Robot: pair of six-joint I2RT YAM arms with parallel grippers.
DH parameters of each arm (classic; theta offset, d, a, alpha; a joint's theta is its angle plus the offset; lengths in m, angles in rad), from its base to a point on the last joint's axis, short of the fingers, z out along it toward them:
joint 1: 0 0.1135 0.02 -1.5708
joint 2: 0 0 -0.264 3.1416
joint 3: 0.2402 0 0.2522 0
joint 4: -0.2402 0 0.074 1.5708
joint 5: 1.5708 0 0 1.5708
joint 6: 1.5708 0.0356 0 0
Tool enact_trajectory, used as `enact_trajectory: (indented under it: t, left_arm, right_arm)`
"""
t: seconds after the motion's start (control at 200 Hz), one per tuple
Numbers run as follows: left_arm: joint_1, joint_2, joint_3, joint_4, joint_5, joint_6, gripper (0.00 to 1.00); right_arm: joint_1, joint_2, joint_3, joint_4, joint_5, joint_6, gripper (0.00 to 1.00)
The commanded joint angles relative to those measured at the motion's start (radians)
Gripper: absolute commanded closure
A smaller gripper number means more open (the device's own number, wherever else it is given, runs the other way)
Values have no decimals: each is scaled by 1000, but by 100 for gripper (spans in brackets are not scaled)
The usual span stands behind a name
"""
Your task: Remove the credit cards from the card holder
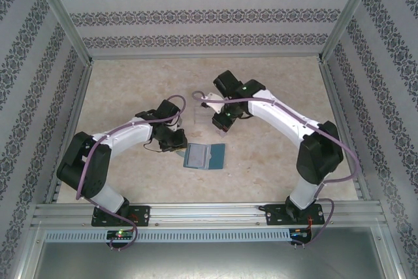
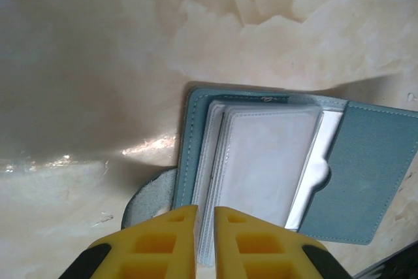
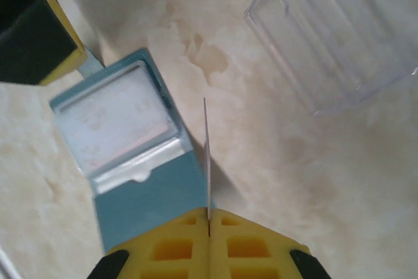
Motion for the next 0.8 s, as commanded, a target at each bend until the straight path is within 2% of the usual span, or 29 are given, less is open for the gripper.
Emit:
enact_trajectory:
  t: [0.0, 0.17, 0.485, 0.794]
  left_arm:
    - [16, -20, -26, -6, -7, 22, 86]
    - [22, -26, -46, -2, -10, 18, 86]
    - [33, -40, -68, 0, -13, 3, 86]
    - [39, -49, -73, -3, -16, -3, 86]
  right_arm:
    - [-8, 70, 134, -146, 55, -314, 100]
    - [-12, 211, 354, -241, 93, -448, 100]
    - [-20, 457, 697, -372, 100, -545, 100]
    - [-19, 621, 870, -432, 120, -589, 100]
